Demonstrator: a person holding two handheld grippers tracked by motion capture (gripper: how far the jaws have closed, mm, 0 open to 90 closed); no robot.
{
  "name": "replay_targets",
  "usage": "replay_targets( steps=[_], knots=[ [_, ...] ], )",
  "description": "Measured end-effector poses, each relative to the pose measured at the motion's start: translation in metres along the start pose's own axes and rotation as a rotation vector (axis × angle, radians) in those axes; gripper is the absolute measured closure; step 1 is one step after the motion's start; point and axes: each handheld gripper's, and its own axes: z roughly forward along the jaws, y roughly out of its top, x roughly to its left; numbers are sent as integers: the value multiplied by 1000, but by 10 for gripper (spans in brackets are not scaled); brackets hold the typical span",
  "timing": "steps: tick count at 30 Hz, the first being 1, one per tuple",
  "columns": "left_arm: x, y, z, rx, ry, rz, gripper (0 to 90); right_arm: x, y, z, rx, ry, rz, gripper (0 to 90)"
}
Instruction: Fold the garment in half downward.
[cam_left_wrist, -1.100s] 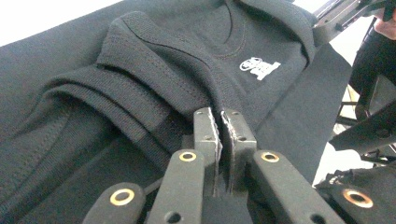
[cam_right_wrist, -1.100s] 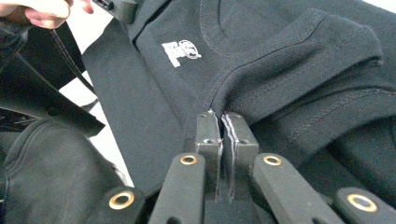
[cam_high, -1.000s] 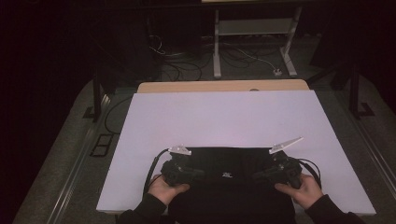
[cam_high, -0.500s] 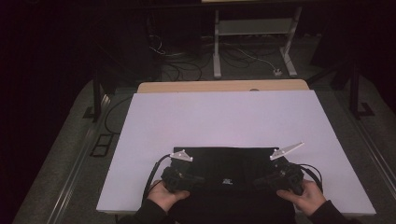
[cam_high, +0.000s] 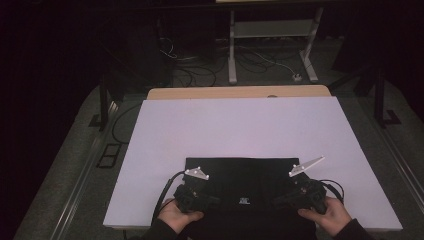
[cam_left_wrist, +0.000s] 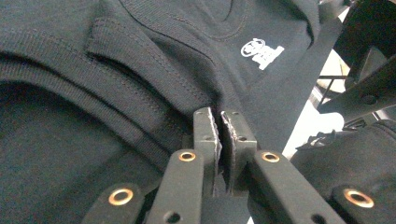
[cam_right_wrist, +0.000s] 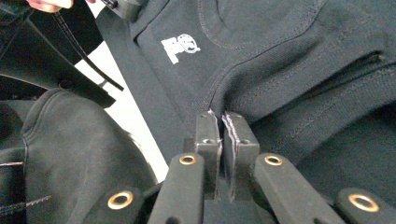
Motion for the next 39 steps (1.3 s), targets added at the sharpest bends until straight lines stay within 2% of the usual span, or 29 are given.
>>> replay_targets(
  steps=[3,6,9,12,13,15,17,18,20,22,26,30,34,36,39],
  knots=[
    [0,0,0,-3,23,-11,824,0,-2,1,6,-16,2,772],
    [-1,0,-1,-6,45,21,790,2,-3,0,4,-50,-10,705],
    [-3,-1,-3,-3,80,65,692,5,-4,-3,-11,-65,-22,626],
    [-3,-1,-4,-2,96,73,629,6,-5,-6,-33,-77,-38,563],
    [-3,-1,-5,-4,96,72,600,7,-5,-7,-38,-79,-30,536],
    [-4,-1,-6,-18,101,60,547,7,-5,-9,-47,-80,-33,504],
    [-4,0,-8,-8,107,71,497,8,-5,-11,-52,-86,-40,465],
    [-5,0,-8,-20,111,61,474,8,-5,-12,-54,-86,-41,447],
    [-5,0,-10,-22,138,78,412,8,-4,-14,-61,-91,-41,411],
    [-6,1,-12,-46,152,87,357,9,-3,-18,-74,-93,-44,374],
    [-5,4,-15,-60,143,84,294,8,-1,-23,-91,-109,-45,274],
    [-2,8,-21,-59,125,98,208,5,2,-29,-106,-120,-40,190],
    [1,13,-26,-69,95,89,124,2,5,-36,-118,-131,-33,131],
    [2,15,-28,-68,83,93,79,0,7,-40,-126,-144,-30,130],
    [2,19,-31,-60,79,108,4,-3,9,-46,-131,-166,-23,47]
  ],
)
